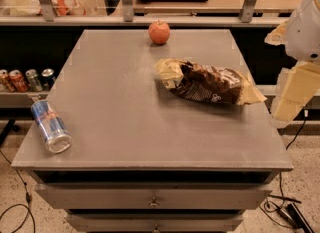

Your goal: Move brown chip bag near redbull can

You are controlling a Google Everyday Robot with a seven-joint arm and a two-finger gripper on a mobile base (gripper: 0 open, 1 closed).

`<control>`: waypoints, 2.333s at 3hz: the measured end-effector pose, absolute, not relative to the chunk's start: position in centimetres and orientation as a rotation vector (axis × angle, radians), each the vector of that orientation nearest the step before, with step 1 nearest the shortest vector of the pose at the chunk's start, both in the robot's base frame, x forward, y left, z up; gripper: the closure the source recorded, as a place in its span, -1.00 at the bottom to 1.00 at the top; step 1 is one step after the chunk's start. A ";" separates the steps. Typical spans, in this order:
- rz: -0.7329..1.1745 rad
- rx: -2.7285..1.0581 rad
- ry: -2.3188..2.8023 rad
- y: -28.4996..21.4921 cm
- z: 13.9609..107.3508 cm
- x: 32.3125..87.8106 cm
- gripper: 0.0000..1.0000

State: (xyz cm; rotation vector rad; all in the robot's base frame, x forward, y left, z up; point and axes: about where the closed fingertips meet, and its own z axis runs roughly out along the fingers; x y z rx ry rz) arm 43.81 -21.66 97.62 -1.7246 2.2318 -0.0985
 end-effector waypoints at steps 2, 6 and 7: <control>-0.077 -1.707 2.250 -20.5 96.0 46.9 -1.00; -0.175 -1.582 2.391 -17.8 87.0 56.0 -0.63; -0.171 -1.547 2.428 -17.5 86.1 58.0 -0.16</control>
Offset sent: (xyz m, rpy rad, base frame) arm 0.0596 0.0213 -0.0388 0.0121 0.0471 -0.0445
